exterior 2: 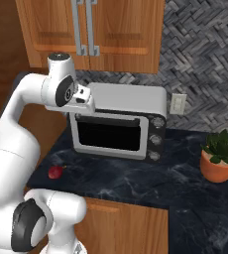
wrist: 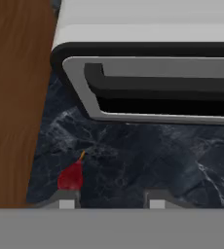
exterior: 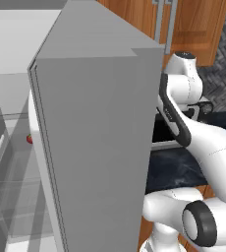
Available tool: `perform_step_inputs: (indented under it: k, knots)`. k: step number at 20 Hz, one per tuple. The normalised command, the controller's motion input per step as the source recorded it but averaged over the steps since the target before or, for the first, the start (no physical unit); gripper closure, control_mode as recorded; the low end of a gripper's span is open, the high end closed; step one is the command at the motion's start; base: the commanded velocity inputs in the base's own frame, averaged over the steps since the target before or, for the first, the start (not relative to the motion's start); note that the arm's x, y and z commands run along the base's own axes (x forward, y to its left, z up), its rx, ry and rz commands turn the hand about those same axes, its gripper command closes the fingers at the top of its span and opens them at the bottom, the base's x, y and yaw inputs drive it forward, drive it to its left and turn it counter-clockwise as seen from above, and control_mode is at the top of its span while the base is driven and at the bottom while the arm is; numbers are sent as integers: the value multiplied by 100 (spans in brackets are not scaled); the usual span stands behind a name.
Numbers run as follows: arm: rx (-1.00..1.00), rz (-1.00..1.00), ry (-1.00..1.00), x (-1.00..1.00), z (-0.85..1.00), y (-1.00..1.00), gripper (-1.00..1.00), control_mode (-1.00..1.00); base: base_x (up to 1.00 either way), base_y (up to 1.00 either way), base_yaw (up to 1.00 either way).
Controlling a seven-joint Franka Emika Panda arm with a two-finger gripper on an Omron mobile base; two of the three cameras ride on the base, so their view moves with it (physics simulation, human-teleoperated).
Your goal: Place the pear in the correct fridge rack based on whether it is a fruit or vegetable. Finally, close the fridge door.
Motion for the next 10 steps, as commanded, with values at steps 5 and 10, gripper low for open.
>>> perform_step_inputs:
  k: [5, 10]
  knots:
    - [-2, 0, 4, -42, -30, 39, -100, -100, 0, 0, 0]
    - [0, -9, 20, -1, -97, 100, -100, -100, 0, 0, 0]
